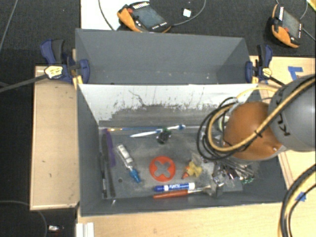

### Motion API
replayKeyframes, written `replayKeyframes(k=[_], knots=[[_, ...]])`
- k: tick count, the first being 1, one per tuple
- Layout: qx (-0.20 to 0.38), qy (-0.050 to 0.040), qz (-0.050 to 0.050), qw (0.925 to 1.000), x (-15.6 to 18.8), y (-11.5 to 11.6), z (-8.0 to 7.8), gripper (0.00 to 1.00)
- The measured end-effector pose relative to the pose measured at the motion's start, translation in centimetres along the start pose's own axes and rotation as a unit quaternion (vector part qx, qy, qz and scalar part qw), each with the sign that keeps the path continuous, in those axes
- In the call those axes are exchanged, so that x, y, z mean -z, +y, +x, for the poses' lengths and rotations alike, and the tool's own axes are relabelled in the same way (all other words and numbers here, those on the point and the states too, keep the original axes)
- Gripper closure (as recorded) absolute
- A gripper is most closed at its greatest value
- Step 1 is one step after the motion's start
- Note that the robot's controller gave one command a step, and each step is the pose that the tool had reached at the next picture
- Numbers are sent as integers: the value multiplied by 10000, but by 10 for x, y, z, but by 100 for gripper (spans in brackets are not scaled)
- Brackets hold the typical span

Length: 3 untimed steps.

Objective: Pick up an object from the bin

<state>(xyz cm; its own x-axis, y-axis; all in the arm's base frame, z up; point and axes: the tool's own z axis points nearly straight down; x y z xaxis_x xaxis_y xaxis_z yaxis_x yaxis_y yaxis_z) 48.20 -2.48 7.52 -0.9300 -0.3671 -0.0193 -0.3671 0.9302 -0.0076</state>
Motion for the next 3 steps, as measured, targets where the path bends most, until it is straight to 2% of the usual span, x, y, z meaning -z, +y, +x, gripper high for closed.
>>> replayKeyframes(k=[1,2,3], knots=[[630,44,-26,9980,38,-11,-17,0],[246,21,-12,9997,24,-23,-38,0],[1365,13,-22,9906,-5,127,-83,0]])
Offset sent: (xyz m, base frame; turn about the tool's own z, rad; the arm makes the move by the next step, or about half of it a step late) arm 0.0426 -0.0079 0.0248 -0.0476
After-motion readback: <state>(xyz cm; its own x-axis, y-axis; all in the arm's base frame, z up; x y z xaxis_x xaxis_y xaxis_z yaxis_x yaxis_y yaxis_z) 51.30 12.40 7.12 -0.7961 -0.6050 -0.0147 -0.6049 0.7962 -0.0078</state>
